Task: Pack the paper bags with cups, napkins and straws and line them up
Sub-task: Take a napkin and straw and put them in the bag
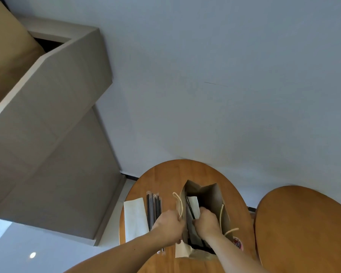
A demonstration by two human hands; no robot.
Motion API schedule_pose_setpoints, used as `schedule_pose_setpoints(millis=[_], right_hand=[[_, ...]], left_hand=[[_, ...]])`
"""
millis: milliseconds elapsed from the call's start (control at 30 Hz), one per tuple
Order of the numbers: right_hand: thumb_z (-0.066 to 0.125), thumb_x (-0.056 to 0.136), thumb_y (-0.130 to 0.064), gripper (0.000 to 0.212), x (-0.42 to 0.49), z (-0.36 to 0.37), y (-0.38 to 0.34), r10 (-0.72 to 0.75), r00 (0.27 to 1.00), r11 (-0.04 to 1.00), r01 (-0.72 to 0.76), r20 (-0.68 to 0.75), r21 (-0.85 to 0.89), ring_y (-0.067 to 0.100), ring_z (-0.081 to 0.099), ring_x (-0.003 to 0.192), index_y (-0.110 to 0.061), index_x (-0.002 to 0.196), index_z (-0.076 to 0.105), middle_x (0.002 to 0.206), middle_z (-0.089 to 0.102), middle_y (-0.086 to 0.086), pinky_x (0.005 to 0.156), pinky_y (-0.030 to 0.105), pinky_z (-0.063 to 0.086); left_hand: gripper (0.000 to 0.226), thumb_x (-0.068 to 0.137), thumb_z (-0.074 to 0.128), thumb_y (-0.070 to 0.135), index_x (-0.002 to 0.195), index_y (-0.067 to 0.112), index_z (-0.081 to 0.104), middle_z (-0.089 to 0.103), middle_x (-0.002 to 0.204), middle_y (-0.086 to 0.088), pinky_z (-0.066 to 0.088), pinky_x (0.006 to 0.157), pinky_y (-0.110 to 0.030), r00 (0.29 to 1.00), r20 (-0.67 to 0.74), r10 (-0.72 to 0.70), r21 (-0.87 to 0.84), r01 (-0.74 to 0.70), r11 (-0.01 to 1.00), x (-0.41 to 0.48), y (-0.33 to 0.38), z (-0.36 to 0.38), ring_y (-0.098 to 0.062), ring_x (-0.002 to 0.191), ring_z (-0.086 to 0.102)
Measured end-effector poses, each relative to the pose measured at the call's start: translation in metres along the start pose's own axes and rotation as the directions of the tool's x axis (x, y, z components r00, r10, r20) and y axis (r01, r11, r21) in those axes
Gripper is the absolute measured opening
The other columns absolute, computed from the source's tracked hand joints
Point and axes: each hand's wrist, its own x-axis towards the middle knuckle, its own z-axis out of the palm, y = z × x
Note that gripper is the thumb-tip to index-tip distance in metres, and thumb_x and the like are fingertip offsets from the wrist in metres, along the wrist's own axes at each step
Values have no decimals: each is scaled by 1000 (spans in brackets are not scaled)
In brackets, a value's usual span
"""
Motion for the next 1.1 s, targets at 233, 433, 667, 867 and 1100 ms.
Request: schedule_pose_setpoints(millis=[233, 433, 667, 867, 1100], right_hand=[[59, 94, -18, 11, 22, 21, 5, 107, 994, 975, -108, -17, -192, 17, 67, 88, -22, 101, 67, 90, 67, -3, 72, 29, 52], [65, 92, -20, 11, 27, 26, 9, 122, 993, 964, -120, -9, -239, 18, 68, 92, -19, 103, 66, 95, 69, -1, 74, 28, 54], [58, 94, -13, 38, 16, 1, -9, 10, 999, 954, -23, -45, -299, 24, 59, 114, -10, 130, 47, 129, 52, 11, 95, 31, 48], [54, 95, -16, 30, -8, -55, -40, -173, 977, 940, 126, -125, -317, 26, 54, 112, -10, 124, 56, 126, 52, 10, 89, 33, 48], [45, 99, -51, 53, -29, -131, -25, -114, 966, 989, 132, -231, 65, 21, 54, 125, -19, 141, 48, 141, 54, 0, 96, 33, 44]], left_hand=[[21, 102, 48, 31, 86, 25, 61, 67, 72, 1, 61, 63, -23, 997, 15, -69, -16, 70, 997, 2, -4, 3, -10, 59, 71], [24, 102, 47, 32, 87, 20, 61, 70, 84, -6, 62, 69, -26, 997, -14, -72, -43, 72, 997, -1, -11, 5, -15, 67, 72], [24, 100, 47, 31, 83, 21, 61, 65, 77, -3, 60, 65, -23, 1000, -17, 17, -3, -17, 1000, 2, -9, 9, -19, 72, 72], [25, 98, 49, 35, 119, 21, 54, 66, 94, -1, 61, 74, -29, 990, 33, 135, 54, -136, 989, 3, 0, 6, -15, 77, 68], [60, 96, 50, 35, 152, 31, 26, 52, 116, 9, 53, 64, -20, 978, 89, 189, 9, -191, 982, -1, 21, 11, -2, 78, 57]])
